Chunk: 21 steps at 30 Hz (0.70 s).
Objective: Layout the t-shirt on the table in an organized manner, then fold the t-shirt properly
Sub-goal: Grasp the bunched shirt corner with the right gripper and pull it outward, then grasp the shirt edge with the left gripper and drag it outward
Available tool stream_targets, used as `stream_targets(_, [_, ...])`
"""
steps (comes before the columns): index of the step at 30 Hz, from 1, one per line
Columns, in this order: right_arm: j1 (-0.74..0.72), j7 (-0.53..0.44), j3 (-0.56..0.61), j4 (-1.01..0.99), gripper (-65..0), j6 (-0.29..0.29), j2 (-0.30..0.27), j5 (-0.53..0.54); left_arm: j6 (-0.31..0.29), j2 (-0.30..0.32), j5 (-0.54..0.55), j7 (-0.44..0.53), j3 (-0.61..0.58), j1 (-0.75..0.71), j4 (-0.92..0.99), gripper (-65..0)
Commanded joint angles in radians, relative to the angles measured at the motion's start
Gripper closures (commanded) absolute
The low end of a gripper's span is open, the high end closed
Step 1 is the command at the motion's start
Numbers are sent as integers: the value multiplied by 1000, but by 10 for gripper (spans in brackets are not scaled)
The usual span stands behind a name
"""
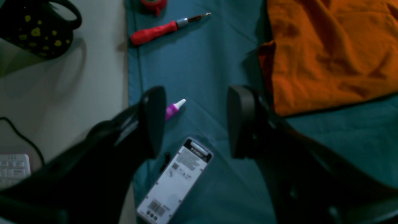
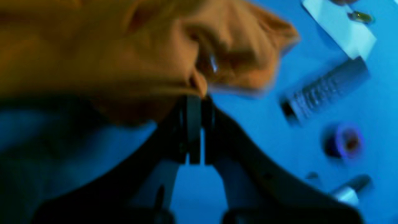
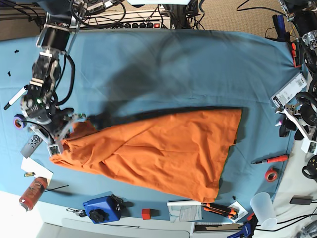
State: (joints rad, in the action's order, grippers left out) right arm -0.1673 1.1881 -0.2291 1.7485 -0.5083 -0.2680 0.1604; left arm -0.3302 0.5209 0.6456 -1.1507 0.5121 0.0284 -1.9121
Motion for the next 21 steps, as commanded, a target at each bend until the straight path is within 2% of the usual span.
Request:
stream_targets(1, [-5, 2, -20, 59, 0, 8, -15, 8, 3, 19, 6, 19, 7, 16, -14, -294])
stream_targets(6, [101, 19, -147, 221, 0, 28, -14, 43, 3, 19, 14, 13, 7, -2, -14, -294])
stream_targets(10, [182, 35, -288, 253, 0, 27, -14, 159, 1, 19, 41, 5, 7, -53, -14, -294])
stream_targets(14, [261, 51, -401, 253, 0, 2, -14, 270, -40, 0, 117, -5, 7, -101, -14, -294])
stream_targets(18, [325, 51, -460, 253, 0, -20, -14, 312, -110, -82, 223, -6, 7, -127, -14, -294])
stream_targets(21, [358, 50, -465, 253, 0, -19, -14, 315, -142, -171, 257, 2, 7, -130, -14, -294])
